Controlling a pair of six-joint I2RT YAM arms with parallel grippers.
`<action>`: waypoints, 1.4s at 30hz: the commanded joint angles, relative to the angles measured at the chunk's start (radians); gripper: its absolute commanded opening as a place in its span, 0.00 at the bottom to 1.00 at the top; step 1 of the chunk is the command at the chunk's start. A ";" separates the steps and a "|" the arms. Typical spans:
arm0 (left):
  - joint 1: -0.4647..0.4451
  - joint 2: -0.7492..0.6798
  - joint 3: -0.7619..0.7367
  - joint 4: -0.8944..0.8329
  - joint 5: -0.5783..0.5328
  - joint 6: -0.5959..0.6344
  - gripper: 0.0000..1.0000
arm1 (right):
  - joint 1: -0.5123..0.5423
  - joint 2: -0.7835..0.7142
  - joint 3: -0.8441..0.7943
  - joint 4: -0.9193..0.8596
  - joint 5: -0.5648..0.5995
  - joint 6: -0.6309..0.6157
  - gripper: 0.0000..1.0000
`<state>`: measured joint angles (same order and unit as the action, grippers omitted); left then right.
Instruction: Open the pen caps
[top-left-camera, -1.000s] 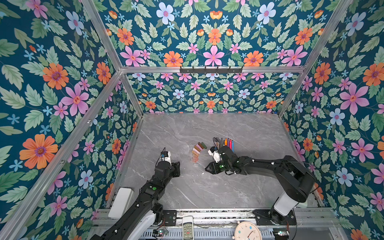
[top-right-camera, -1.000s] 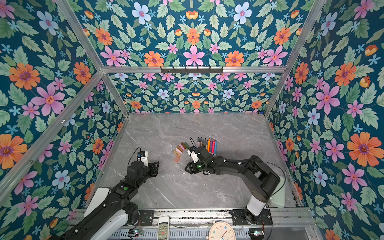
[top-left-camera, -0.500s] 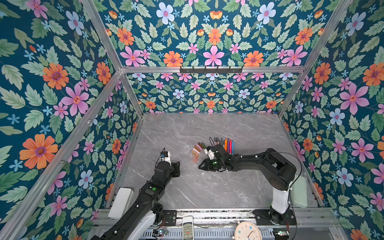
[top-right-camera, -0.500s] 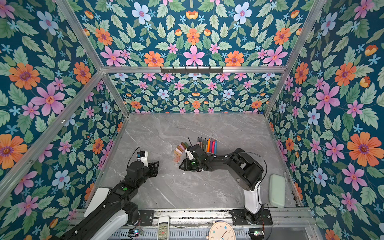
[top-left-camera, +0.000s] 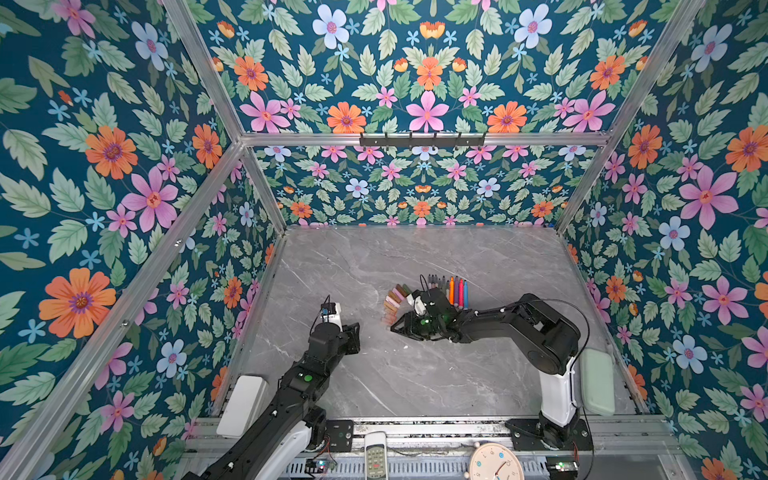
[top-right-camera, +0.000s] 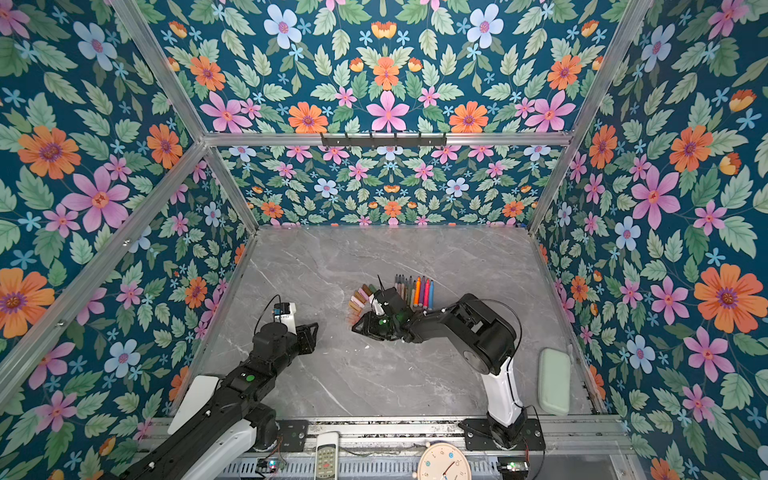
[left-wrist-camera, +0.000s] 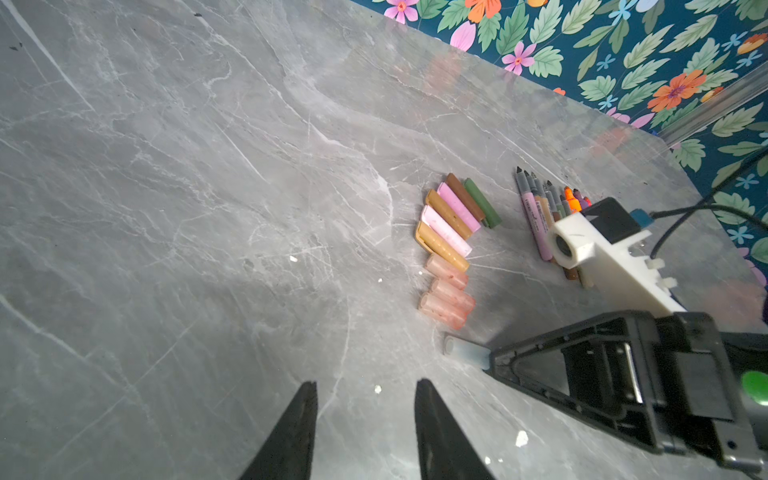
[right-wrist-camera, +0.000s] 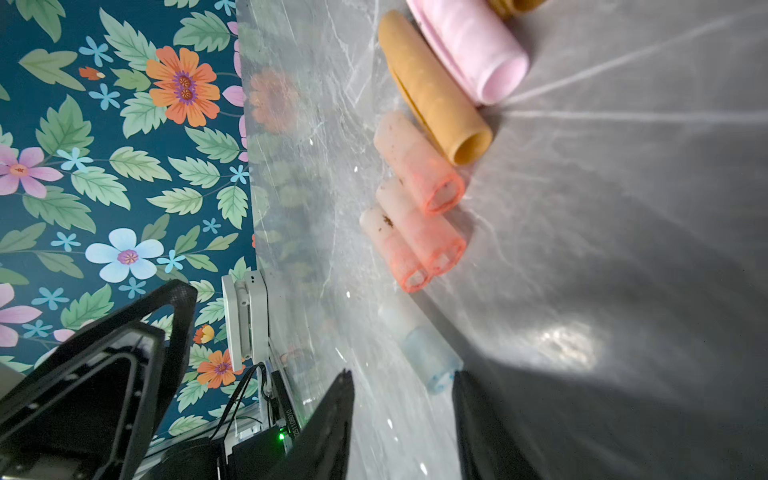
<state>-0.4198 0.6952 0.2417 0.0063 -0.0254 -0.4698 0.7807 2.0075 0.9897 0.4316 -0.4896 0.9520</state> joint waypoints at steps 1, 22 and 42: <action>0.001 0.000 0.001 0.017 0.002 0.004 0.42 | 0.002 0.016 -0.001 -0.082 0.026 0.018 0.42; 0.001 0.004 0.002 0.017 0.001 0.003 0.42 | 0.002 0.078 0.073 -0.079 -0.010 0.034 0.42; 0.001 0.001 0.001 0.017 0.002 0.003 0.42 | -0.049 0.022 0.016 -0.074 0.010 0.030 0.42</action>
<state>-0.4198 0.6960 0.2417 0.0063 -0.0235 -0.4698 0.7368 2.0258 1.0103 0.4370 -0.5201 0.9882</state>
